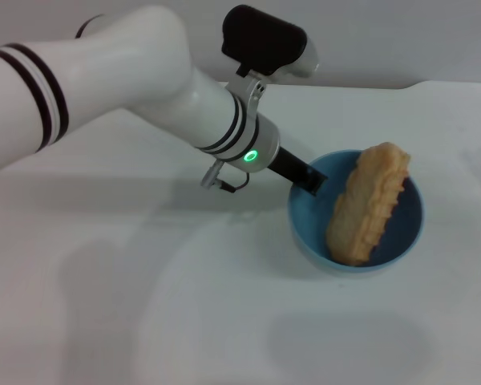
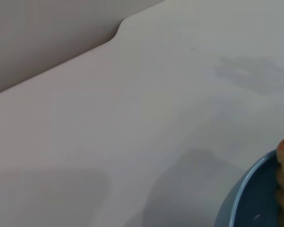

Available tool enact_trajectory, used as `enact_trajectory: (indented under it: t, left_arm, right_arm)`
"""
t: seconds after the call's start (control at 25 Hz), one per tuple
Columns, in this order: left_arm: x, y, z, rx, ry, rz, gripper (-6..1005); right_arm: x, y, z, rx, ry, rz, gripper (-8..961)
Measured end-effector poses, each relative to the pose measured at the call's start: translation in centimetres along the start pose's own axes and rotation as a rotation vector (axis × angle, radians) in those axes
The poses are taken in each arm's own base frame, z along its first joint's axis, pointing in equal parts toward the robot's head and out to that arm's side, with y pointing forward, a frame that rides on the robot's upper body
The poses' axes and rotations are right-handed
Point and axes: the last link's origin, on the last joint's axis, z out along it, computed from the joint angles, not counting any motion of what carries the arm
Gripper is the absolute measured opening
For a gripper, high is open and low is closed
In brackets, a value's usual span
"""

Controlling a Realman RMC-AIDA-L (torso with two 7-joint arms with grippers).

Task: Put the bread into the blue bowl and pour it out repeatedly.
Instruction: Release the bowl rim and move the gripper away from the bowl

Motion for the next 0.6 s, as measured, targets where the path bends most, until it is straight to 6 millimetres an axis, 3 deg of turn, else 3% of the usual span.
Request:
enact_trajectory:
  t: [0.28,0.6]
  left_arm:
    - [-2.1,-0.9,0.4,0.028,0.005,-0.025,-1]
    - [-2.4,-1.3,0.5,0.039,0.013,-0.031,-1]
  right_arm:
    - [0.6,0.0,0.6,0.005,0.010,0.023,382]
    - [0.7,0.2,1.1,-0.004,0.012,0.027,382]
